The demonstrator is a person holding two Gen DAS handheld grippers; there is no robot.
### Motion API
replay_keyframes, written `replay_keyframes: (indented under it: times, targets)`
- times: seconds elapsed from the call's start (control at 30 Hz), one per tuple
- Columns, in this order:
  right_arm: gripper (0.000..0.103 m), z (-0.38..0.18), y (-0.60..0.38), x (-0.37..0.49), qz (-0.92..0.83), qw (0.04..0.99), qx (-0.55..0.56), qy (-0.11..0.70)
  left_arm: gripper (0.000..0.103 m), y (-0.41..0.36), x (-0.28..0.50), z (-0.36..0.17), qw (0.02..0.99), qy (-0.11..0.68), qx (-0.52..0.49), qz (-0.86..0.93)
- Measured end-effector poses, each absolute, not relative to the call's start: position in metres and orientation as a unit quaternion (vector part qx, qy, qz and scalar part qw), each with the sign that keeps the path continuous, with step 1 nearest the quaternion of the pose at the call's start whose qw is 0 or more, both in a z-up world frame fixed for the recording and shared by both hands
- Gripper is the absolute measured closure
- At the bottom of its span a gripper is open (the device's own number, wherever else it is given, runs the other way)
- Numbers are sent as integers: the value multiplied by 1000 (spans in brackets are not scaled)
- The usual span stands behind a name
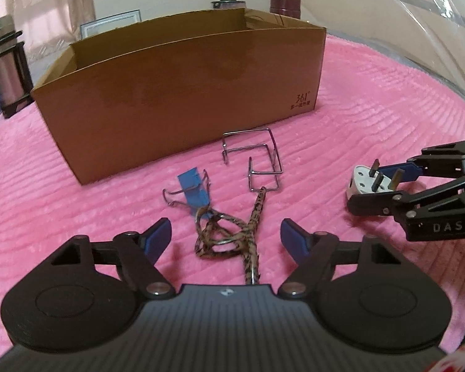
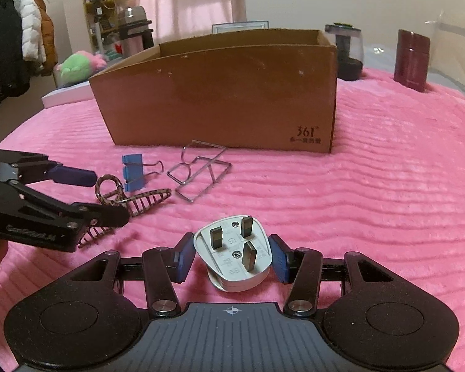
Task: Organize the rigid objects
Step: 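Grasp the white plug with the right tool while the left tool grasps the braided cord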
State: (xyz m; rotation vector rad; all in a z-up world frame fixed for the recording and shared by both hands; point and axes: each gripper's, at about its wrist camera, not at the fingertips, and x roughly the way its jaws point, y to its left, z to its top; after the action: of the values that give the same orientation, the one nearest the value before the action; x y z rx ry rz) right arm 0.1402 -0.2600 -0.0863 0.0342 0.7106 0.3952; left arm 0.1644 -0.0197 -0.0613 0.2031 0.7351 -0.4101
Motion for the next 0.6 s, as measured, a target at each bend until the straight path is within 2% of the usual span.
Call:
replay_keyframes:
  times: [0.27,0.33,0.6]
  targets:
    - [55,-88,-258,142,198,917,18,347,51,-29,170,-67,904,357,123,-201]
    - [55,-89,-257,143,199,916,19,348,60,-28,171,-68,903,361,120,-199]
    - [55,-89,-255,143,199,916,17,349,67,-26,170,-69,903,370,102,-194]
